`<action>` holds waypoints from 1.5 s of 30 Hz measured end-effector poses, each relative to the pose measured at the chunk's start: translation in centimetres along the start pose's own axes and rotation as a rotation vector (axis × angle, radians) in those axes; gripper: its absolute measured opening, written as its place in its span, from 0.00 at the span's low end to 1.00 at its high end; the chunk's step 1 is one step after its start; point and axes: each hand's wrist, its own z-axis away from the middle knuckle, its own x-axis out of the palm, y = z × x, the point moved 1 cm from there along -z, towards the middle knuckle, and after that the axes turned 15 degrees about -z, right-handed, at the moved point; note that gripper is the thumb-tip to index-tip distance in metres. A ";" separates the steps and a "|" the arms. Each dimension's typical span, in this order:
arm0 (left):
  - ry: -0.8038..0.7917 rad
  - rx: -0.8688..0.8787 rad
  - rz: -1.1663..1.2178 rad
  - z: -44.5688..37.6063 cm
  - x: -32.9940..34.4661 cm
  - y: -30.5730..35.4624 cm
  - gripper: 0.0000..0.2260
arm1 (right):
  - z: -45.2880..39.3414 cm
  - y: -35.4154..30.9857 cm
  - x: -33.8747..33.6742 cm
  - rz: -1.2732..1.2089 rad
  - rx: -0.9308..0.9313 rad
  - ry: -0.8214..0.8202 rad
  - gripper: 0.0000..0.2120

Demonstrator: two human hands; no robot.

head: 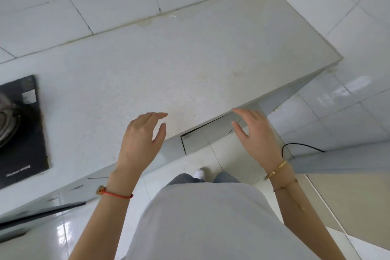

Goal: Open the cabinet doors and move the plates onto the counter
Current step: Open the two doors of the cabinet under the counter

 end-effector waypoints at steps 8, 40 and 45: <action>0.056 -0.263 -0.057 3.3 0.0 1.2 0.11 | -4.3 0.9 0.5 -0.058 -0.181 -0.203 0.16; 0.164 -0.891 -0.199 16.5 7.2 16.3 0.11 | -4.4 10.2 -0.8 -0.030 -0.614 -0.651 0.16; 0.167 -0.888 -0.218 17.4 13.2 13.5 0.11 | -3.4 14.5 5.0 -0.035 -0.644 -0.669 0.16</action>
